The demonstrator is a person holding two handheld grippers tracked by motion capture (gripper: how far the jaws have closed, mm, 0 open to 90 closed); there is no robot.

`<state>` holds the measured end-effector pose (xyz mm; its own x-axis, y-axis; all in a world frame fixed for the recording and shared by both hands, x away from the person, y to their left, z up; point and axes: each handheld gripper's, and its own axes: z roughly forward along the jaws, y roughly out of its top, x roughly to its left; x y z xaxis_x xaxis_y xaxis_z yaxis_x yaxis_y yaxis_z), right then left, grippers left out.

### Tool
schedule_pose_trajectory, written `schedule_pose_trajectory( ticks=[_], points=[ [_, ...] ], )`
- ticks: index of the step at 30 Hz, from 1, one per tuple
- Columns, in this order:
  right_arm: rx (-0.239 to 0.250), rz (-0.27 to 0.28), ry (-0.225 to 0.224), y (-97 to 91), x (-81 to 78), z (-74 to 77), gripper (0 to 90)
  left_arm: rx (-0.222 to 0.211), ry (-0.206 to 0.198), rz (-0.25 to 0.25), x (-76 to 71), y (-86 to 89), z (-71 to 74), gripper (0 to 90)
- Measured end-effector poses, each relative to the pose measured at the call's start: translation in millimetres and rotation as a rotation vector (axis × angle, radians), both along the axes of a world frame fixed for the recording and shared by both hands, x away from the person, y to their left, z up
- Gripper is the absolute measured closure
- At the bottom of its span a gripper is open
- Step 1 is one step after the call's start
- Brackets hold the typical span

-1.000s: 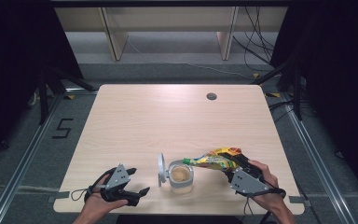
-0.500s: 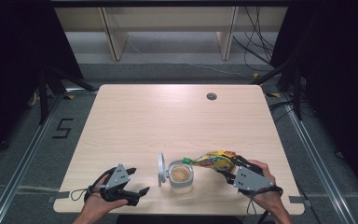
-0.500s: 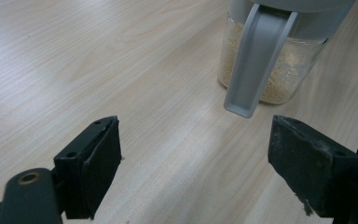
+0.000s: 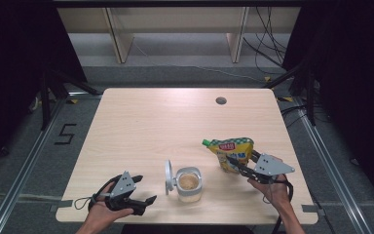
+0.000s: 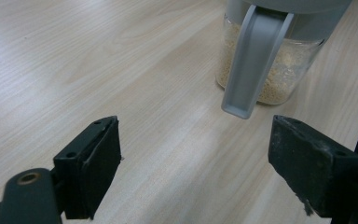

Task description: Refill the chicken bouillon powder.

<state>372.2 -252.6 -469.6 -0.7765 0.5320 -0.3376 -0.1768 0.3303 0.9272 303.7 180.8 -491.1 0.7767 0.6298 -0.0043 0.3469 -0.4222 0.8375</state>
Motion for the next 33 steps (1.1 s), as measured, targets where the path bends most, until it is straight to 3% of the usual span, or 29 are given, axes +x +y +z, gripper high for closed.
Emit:
schedule_pose_trajectory(
  ticks=[3, 4, 7, 10, 11, 13, 16, 17, 18, 19, 20, 25, 27, 29, 31, 33],
  points=[
    [0.052, -0.022, 0.026, -0.6, 12.7, -5.3, 70.6, 0.015, -0.016, -0.017, 1.6, 1.0, 0.4, 16.6],
    [0.065, -0.032, 0.048, -0.6, 15.8, -7.8, 70.7, -0.003, 0.000, 0.000, 0.2, 0.0, -0.2, 16.7],
    [0.082, -0.050, 0.062, -0.6, 24.1, -13.8, 71.2, 0.001, -0.013, 0.004, 0.2, 1.4, 0.9, 16.6],
    [0.081, -0.049, 0.098, -0.9, 25.8, -18.6, 71.4, 0.013, -0.028, -0.014, 1.7, 3.1, 1.8, 16.7],
    [0.091, -0.073, 0.101, -0.2, 25.3, -21.2, 71.9, 0.013, -0.029, -0.014, 1.7, 3.2, 1.7, 16.7],
    [0.106, -0.051, 0.120, -1.9, 26.5, -22.7, 72.0, -0.013, -0.010, 0.003, -0.4, 1.0, 0.8, 16.7],
    [0.129, -0.075, 0.113, -2.5, 26.4, -24.1, 71.9, 0.002, -0.019, 0.002, 0.0, 1.1, 0.4, 16.7],
    [0.129, -0.067, 0.141, -3.2, 25.4, -24.5, 71.9, 0.001, -0.016, 0.003, 0.3, 0.9, 0.2, 16.6],
    [0.124, -0.054, 0.113, -3.6, 27.3, -24.7, 71.9, -0.004, -0.006, 0.004, 0.2, 0.7, 0.0, 16.6],
    [0.132, -0.061, 0.139, -3.3, 25.5, -25.0, 71.9, -0.004, -0.007, 0.005, 0.1, 0.7, 0.0, 16.6],
    [0.121, -0.061, 0.150, -3.9, 24.5, -24.3, 71.9, 0.007, -0.025, -0.006, 1.2, 1.5, 0.5, 16.7],
    [0.133, -0.103, 0.149, -3.4, 20.8, -24.0, 71.3, 0.000, -0.002, 0.006, -0.1, 2.2, 1.2, 16.6],
    [0.126, -0.078, 0.143, -3.1, 20.6, -23.7, 70.8, 0.014, -0.031, -0.010, 1.7, 3.4, 1.8, 16.7],
    [0.120, -0.105, 0.123, -3.2, 19.3, -23.6, 70.1, 0.015, -0.031, -0.010, 1.4, 3.5, 1.9, 16.6],
    [0.113, -0.099, 0.152, -4.9, 18.2, -23.0, 68.9, -0.002, -0.027, -0.005, 0.5, 2.2, 1.5, 16.6],
    [0.125, -0.117, 0.151, -6.1, 17.0, -23.4, 66.9, 0.009, -0.029, -0.008, 0.9, 3.1, 2.1, 16.6]
  ],
)
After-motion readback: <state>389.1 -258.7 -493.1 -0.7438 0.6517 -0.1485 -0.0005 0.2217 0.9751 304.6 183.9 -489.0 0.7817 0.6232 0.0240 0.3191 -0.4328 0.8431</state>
